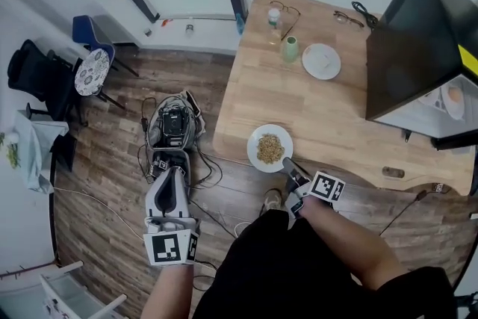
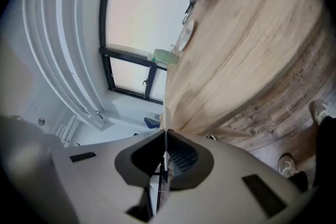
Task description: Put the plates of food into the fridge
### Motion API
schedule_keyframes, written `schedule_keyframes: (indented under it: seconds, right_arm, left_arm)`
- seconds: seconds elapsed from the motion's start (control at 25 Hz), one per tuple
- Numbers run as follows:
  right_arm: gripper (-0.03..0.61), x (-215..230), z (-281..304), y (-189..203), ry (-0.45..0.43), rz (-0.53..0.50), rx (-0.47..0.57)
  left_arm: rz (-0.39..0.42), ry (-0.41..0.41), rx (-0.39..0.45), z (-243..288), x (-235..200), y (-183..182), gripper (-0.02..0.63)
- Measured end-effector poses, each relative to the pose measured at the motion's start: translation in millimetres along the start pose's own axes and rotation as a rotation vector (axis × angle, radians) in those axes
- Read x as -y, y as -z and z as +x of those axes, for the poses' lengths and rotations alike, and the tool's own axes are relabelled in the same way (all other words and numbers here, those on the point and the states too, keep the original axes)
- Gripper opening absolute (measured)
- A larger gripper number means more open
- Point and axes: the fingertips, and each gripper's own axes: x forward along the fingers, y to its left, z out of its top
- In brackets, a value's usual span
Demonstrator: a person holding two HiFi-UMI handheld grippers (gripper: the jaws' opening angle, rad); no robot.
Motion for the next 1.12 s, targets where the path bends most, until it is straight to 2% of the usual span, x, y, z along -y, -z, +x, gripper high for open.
schedule_keyframes:
  seconds: [0.16, 0.4, 0.84, 1.12]
  right_arm:
    - [0.032, -2.7, -23.5, -20.5, 0.003, -0.007, 0.04]
    - [0.032, -11.1, -65.6, -59.8, -0.001, -0.009, 0.157]
    - [0.032, -18.8, -158.2, -149.6, 0.001, -0.031, 0.392]
    - [0.032, -12.3, -216.0, -186.9, 0.003, -0.03, 0.503]
  left_arm:
    - [0.0, 0.041, 0.03, 15.2, 17.3, -13.8, 0.003]
    - [0.005, 0.135, 0.074, 40.9, 56.6, -34.1, 0.003]
    - [0.011, 0.325, 0.134, 103.5, 161.1, -63.4, 0.003]
    - [0.002, 0.458, 0.158, 132.8, 237.6, -83.6, 0.003]
